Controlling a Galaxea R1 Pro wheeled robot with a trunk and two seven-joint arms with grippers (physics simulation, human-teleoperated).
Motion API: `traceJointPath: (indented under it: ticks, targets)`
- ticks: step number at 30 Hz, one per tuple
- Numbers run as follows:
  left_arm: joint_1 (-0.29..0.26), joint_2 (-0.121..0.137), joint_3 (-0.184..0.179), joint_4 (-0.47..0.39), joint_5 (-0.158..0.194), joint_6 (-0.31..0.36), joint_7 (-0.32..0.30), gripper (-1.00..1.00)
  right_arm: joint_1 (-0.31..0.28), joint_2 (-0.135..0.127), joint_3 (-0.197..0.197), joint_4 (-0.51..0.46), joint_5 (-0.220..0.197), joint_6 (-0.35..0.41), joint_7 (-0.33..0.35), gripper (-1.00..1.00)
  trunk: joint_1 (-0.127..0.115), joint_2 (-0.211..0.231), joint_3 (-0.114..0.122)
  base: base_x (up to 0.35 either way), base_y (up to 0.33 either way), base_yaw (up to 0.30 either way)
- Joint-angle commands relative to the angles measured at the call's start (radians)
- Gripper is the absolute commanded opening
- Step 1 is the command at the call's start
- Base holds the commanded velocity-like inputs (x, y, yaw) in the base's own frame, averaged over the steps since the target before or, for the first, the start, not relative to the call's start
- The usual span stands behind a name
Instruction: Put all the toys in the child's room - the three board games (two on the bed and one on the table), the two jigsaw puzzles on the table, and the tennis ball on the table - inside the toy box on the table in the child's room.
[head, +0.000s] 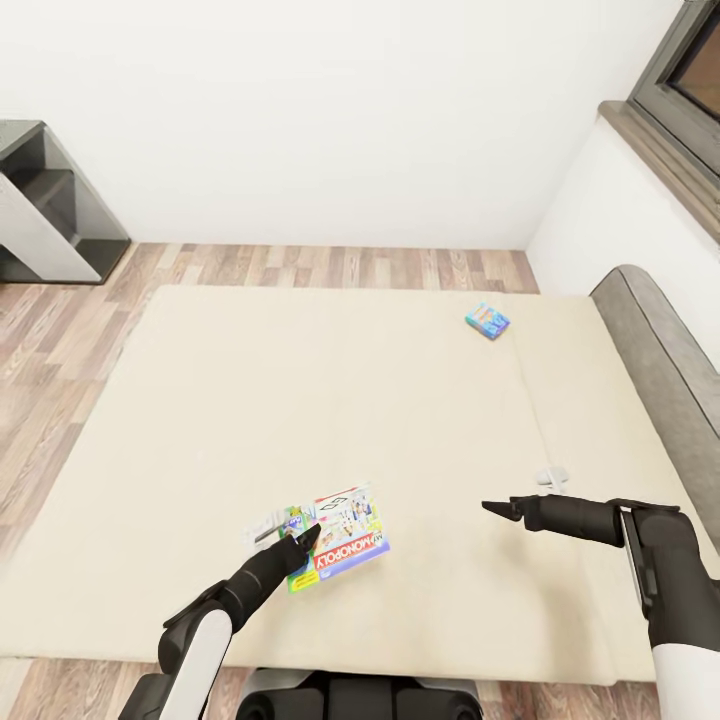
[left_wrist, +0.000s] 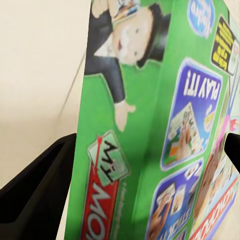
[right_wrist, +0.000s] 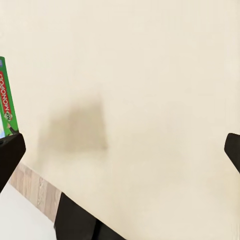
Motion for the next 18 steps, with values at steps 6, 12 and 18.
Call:
traceJointPath:
  ticks: [6,12,18]
  targets:
    - [0.000,0.000,0.000,-0.002,0.010,0.004,0.010,-1.00,-0.001,0.001,-0.002,-0.001,0.010,0.007,0.010,1.00,0.001,-0.002,0.008,0.000,0.000,0.000]
    - [0.000,0.001,0.000,-0.002,0.009,0.004,0.010,-1.00,-0.001,0.001,-0.003,-0.001,0.010,0.007,0.009,1.00,0.001,-0.002,0.017,0.000,0.000,0.000]
    - [0.000,0.001,0.000,-0.002,0.009,0.004,0.010,-1.00,-0.001,0.001,-0.003,-0.001,0.010,0.006,0.009,1.00,0.001,-0.002,0.027,0.000,0.000,0.000]
